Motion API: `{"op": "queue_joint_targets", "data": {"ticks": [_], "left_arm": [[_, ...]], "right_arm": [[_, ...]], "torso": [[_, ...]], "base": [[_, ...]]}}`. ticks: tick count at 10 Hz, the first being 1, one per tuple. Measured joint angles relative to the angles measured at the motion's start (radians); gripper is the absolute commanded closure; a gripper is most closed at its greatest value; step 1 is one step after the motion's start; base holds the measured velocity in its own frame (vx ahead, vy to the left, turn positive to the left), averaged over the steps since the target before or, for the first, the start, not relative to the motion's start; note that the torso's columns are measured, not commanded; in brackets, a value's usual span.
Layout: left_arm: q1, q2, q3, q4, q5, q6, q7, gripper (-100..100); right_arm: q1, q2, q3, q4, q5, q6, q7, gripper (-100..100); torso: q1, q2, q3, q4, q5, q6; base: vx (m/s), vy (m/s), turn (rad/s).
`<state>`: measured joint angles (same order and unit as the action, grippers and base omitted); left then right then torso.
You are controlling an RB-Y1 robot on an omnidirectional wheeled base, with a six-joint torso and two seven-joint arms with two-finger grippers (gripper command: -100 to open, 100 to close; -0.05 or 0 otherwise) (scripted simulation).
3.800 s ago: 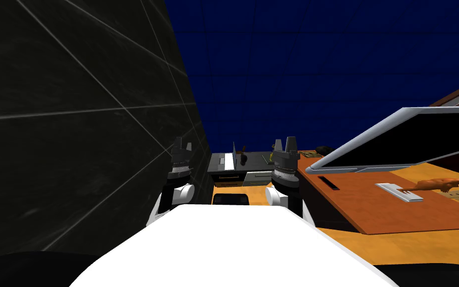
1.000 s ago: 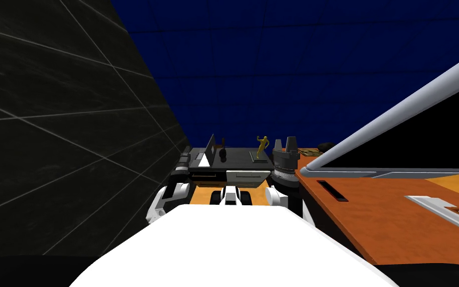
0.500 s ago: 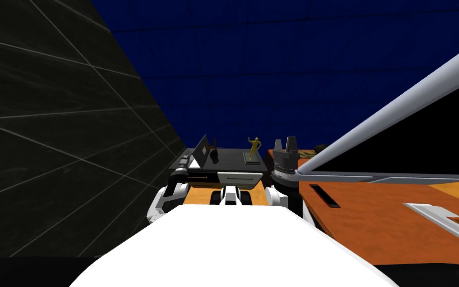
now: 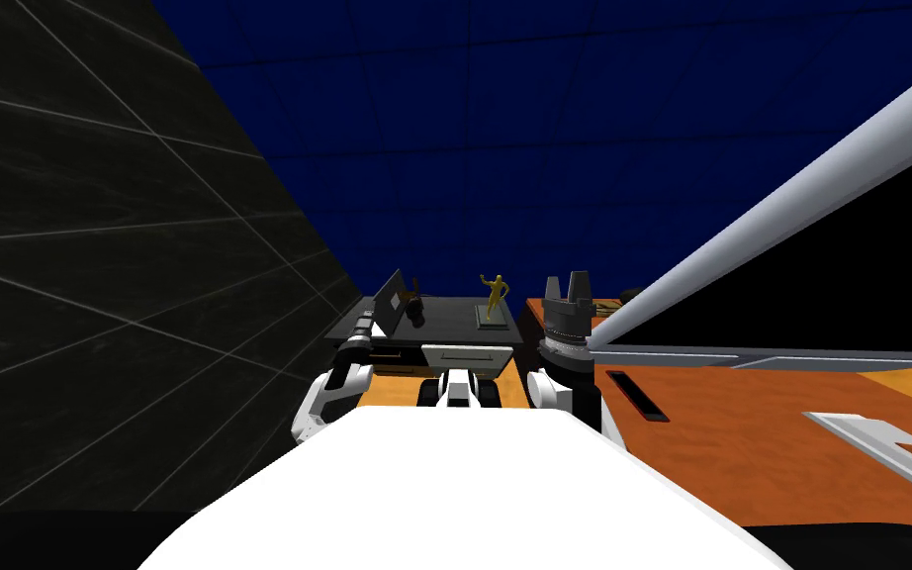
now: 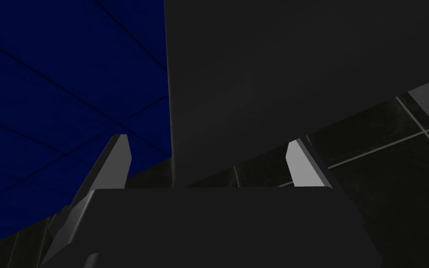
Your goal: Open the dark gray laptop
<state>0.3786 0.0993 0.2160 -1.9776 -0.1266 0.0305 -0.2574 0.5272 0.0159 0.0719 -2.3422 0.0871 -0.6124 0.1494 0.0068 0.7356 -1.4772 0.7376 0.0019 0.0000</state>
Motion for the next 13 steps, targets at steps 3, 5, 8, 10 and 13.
{"op": "queue_joint_targets", "data": {"ticks": [3, 5, 8, 10, 13], "left_arm": [[0.002, -0.006, -0.004, -0.016, 0.015, 0.021, 0.011, 100], [0.000, -0.021, -0.012, -0.042, 0.049, 0.066, 0.045, 100], [0.000, -0.043, -0.023, -0.080, 0.095, 0.123, 0.091, 100], [-0.004, -0.056, -0.028, -0.094, 0.125, 0.165, 0.120, 100], [-0.013, -0.070, -0.032, -0.091, 0.156, 0.197, 0.151, 100]], "right_arm": [[0.000, 0.000, 0.000, 0.000, 0.000, 0.000, 0.000, 0], [0.000, 0.000, 0.000, 0.000, 0.000, 0.000, 0.000, 0], [0.000, 0.000, 0.000, 0.000, 0.000, 0.000, 0.000, 0], [0.000, 0.000, 0.000, 0.000, 0.000, 0.000, 0.000, 0], [0.000, 0.000, 0.000, 0.000, 0.000, 0.000, 0.000, 0]], "torso": [[-0.003, 0.004, 0.002, 0.001, -0.001, 0.000], [0.000, 0.001, 0.001, -0.001, 0.002, -0.001], [-0.002, -0.001, 0.000, -0.003, 0.002, -0.002], [-0.004, -0.001, -0.001, -0.002, 0.000, -0.001], [-0.007, 0.003, 0.002, 0.001, -0.002, 0.000]], "base": [[0.005, 0.079, 0.000], [-0.005, 0.128, -0.001], [-0.010, 0.118, 0.003], [-0.008, 0.104, 0.002], [-0.008, 0.091, 0.020]]}}
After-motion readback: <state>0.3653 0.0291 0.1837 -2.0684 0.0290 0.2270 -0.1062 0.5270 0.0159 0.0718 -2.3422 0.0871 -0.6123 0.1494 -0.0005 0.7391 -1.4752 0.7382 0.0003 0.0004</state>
